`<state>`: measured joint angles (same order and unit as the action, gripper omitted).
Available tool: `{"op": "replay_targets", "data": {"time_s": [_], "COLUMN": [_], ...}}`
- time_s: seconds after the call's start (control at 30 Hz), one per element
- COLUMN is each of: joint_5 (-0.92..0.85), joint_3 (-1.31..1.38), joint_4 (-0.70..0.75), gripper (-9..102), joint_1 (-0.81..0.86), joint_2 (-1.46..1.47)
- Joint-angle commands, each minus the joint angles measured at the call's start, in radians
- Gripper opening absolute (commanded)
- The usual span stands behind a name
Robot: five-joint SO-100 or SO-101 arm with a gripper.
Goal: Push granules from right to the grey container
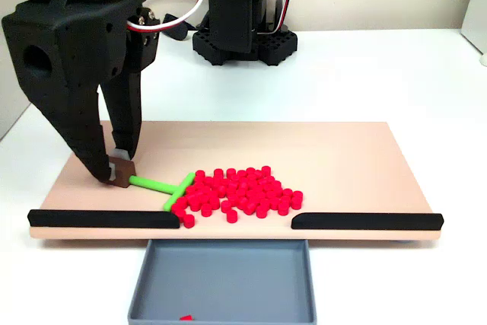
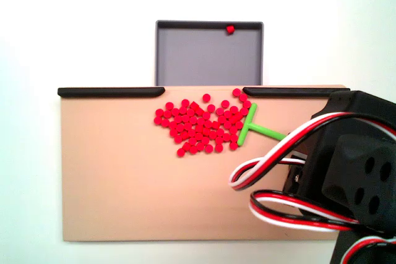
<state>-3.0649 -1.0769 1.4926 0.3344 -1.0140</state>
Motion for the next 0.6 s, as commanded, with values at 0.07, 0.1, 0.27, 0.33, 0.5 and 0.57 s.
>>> {"op": "replay_targets", "data": {"time_s": [0.07,0.1,0.27,0.33,0.5,0.57], "joint_5": [0.012,0.014,0.018,0.021,0.035,0.041], "joint_3": [0.029,0.029,0.029,0.029,0.029,0.029], "joint_4": [0.002,0.002,0.002,0.002,0.002,0.002], "gripper": [0,0,0,0,0,0], "joint_1": [-0.017,-0.017,-0.020,-0.020,-0.025,-0.028], "joint_2": [-0.003,-0.003,-0.003,-0.003,-0.003,-0.003]}}
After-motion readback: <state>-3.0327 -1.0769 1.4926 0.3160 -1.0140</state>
